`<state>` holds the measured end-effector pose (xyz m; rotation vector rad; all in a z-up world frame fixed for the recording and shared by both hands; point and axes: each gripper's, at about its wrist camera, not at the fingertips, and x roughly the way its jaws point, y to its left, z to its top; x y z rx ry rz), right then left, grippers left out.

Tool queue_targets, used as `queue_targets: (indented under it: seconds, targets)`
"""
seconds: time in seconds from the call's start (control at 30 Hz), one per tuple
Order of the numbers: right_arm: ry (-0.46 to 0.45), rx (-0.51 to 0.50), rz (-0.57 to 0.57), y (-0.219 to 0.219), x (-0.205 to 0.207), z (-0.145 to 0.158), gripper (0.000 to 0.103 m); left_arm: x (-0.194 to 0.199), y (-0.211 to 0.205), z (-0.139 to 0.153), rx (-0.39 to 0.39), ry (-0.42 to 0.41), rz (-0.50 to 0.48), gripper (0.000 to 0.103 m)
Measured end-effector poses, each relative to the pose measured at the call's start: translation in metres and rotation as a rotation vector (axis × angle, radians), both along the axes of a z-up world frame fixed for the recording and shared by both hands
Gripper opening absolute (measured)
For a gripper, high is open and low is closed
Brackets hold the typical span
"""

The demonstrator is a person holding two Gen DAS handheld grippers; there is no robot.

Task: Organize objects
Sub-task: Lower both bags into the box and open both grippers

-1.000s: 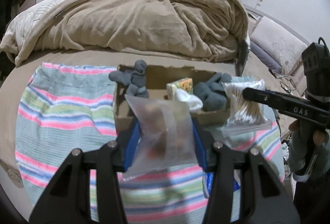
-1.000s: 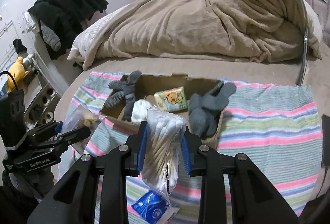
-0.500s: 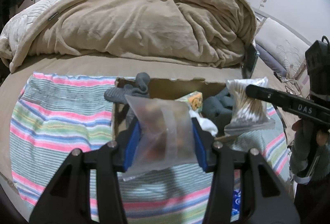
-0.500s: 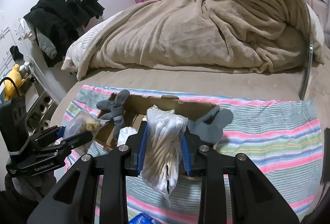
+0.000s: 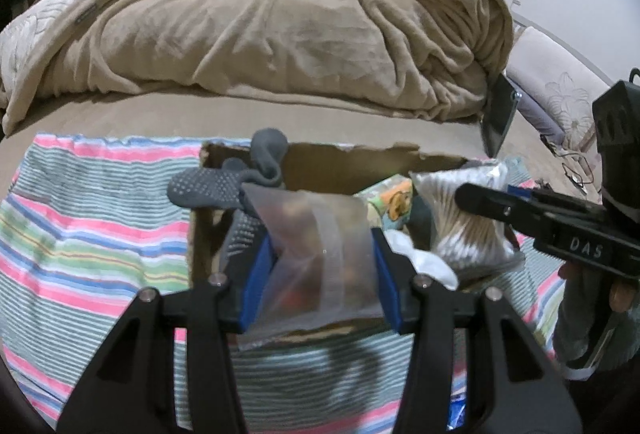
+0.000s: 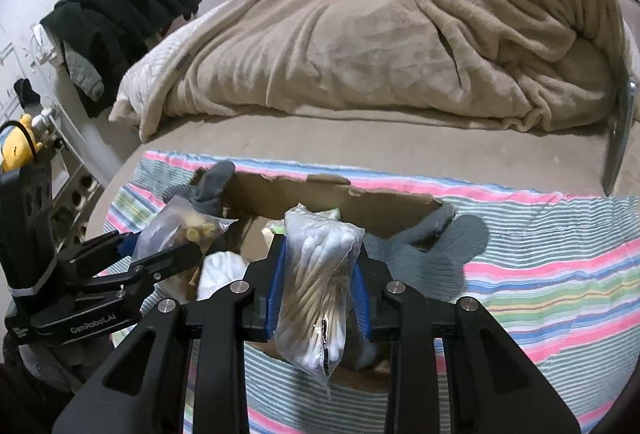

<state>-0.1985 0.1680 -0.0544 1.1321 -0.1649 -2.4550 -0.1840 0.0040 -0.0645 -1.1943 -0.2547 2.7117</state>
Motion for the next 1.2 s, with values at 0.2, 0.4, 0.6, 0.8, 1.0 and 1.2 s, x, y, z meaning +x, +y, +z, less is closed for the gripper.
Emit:
queue_targets:
  seconds: [0.2,0.4,0.6,0.8,1.0,1.2]
  targets:
    - [-0.037,0.012,0.023,-0.009,-0.005,-0.015,0.031,-0.005,-0.003,-0.012,0.007,-0.024,0.01,0.05]
    - [-0.058,0.056,0.031,-0.023,-0.007,-0.032,0.032,-0.011,-0.004,-0.021,0.001,-0.066,-0.009,0.051]
    - [-0.056,0.085,0.012,-0.024,-0.005,-0.034,0.033,-0.006,-0.008,-0.015,0.021,-0.061,-0.009,0.056]
    - [-0.045,0.067,-0.019,-0.018,0.002,-0.026,0.052,0.006,-0.012,-0.001,0.014,-0.037,-0.004,0.057]
    - [-0.015,0.071,-0.046,-0.013,0.013,-0.013,0.065,0.021,-0.018,0.011,0.016,-0.02,0.006,0.057]
    - [-0.003,0.074,-0.068,-0.006,0.031,-0.003,0.065,0.04,-0.018,0.022,0.015,-0.003,0.004,0.057]
